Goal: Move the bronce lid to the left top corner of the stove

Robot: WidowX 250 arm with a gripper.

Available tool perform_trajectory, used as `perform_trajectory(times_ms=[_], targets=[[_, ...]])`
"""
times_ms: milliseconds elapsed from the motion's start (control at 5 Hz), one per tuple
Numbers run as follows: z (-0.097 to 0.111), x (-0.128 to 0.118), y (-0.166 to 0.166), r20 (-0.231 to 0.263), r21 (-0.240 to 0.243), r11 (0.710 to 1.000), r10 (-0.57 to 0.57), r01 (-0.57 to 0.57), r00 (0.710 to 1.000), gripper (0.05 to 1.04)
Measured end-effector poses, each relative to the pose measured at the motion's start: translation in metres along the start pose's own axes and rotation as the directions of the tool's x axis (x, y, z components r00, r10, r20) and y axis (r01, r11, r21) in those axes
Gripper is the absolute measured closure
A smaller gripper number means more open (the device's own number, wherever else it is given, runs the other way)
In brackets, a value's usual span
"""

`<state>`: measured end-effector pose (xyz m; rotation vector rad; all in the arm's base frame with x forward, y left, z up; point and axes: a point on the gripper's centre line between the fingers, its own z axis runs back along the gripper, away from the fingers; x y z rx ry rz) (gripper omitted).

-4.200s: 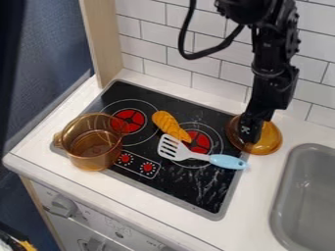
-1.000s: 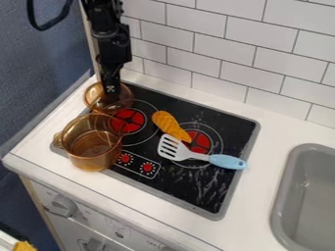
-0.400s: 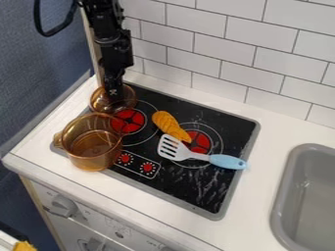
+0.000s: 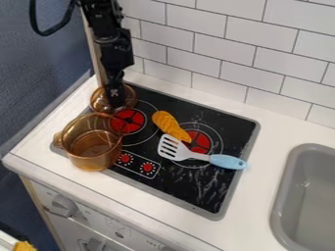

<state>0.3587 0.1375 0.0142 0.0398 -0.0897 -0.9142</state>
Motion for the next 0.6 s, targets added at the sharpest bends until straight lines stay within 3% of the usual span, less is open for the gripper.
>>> perform_trajectory(times_ms=[400,600], targets=[[0.050,0.016,0.006,-0.015,0.120,0.993,-0.015,0.017,1.000,0.084],[0.064,0.021,0.001,0.011,0.146,0.989,-0.030,0.028,0.999,0.084]])
